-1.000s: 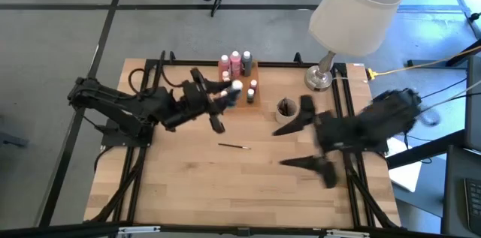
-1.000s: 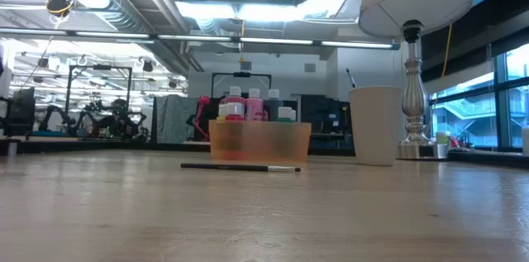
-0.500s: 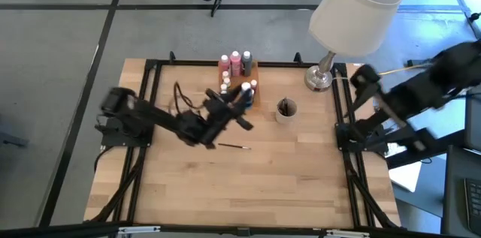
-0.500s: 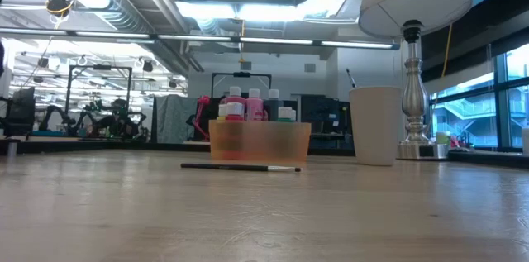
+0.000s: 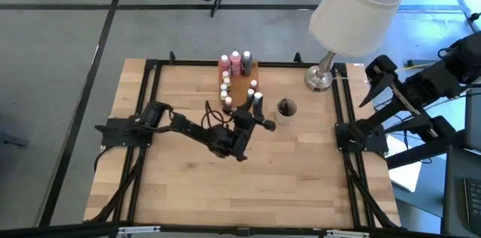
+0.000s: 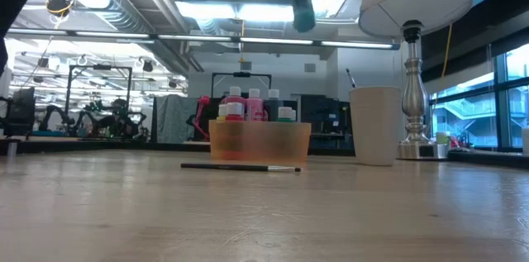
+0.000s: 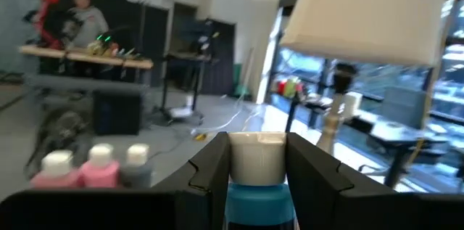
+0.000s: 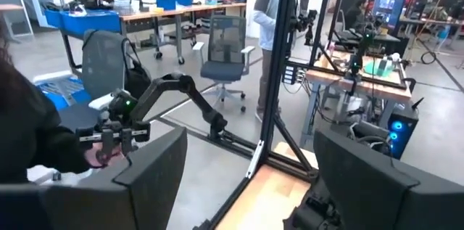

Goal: Pick & Place Paint Supplies
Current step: Put the blue paint bottle into the orange bin

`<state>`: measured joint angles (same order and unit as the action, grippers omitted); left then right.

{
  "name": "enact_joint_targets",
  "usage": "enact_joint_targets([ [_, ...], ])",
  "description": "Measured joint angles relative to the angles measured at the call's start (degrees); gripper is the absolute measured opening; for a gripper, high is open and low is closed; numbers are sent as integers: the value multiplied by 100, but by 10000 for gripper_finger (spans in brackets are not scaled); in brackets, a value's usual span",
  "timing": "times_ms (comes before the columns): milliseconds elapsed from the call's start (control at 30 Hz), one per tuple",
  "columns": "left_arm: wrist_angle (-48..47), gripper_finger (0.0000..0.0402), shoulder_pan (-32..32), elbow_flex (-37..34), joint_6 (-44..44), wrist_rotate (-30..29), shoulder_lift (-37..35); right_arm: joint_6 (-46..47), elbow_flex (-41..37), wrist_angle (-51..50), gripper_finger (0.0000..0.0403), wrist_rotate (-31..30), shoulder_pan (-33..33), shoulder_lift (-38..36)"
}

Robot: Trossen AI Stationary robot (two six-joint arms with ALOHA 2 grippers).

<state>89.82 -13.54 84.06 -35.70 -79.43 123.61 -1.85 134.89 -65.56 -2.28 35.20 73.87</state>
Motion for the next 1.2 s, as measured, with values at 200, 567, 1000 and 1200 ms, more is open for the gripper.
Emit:
enact_joint_targets([
  [200, 0, 108, 15, -267, 182, -473, 11, -84, 0, -44, 305, 185, -2, 24],
  [567, -1675, 108, 386, -1135, 2560, -616, 219, -6, 0, -737, 305, 1656, 1, 32],
  [1000, -4, 108, 920, -452, 873, 491, 1013, -524, 0, -1210, 305, 1502, 4, 35],
  [1200, -2, 108, 969, -273, 193, 204, 994, -701, 0, -1209, 305, 1435, 4, -2],
])
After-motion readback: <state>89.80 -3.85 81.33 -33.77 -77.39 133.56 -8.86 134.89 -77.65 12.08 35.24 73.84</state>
